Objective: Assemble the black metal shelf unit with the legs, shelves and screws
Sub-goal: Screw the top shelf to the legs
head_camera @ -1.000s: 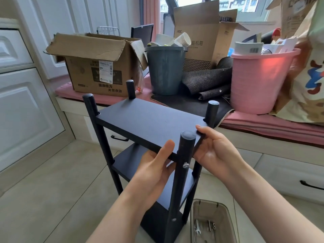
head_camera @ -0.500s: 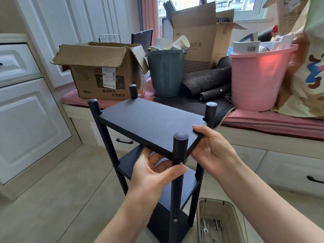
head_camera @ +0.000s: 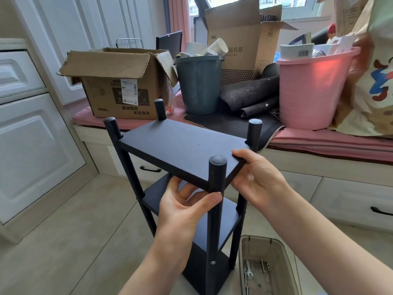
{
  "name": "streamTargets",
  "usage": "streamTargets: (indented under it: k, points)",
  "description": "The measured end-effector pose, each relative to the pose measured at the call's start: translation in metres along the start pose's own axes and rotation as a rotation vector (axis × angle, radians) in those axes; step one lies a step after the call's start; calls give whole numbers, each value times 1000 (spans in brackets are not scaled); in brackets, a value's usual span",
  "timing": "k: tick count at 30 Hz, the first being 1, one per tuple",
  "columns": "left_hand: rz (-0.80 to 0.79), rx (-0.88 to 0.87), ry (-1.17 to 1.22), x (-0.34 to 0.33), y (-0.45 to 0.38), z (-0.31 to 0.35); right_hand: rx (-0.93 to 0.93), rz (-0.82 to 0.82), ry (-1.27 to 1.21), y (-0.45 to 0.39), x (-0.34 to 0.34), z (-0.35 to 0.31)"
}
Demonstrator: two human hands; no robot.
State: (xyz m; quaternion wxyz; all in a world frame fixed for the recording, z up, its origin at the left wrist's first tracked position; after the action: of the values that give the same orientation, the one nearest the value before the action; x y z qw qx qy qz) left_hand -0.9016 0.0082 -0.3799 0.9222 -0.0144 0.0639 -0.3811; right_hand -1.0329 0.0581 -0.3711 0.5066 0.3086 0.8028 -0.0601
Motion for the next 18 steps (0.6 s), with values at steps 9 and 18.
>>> streamTargets:
  k: [9, 18]
  points:
    - [16, 3, -10, 2, 0, -2, 11, -2, -51, 1, -2, 2]
    - [7, -18, 39, 14, -8, 8, 49, -18, -125, 0, -6, 4]
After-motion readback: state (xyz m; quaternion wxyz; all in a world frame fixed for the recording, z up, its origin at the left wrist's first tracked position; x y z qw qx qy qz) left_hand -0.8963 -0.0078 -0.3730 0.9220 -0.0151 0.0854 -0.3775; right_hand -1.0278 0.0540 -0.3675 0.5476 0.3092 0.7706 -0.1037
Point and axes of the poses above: each hand's wrist, its own y-axis away from the middle knuckle, its own x-axis out of the back of the hand, z = x × y, the point moved 9 cm from there along -y, towards the middle knuckle, and after that the axes turned 12 degrees about -y, right-handed, at the moved point
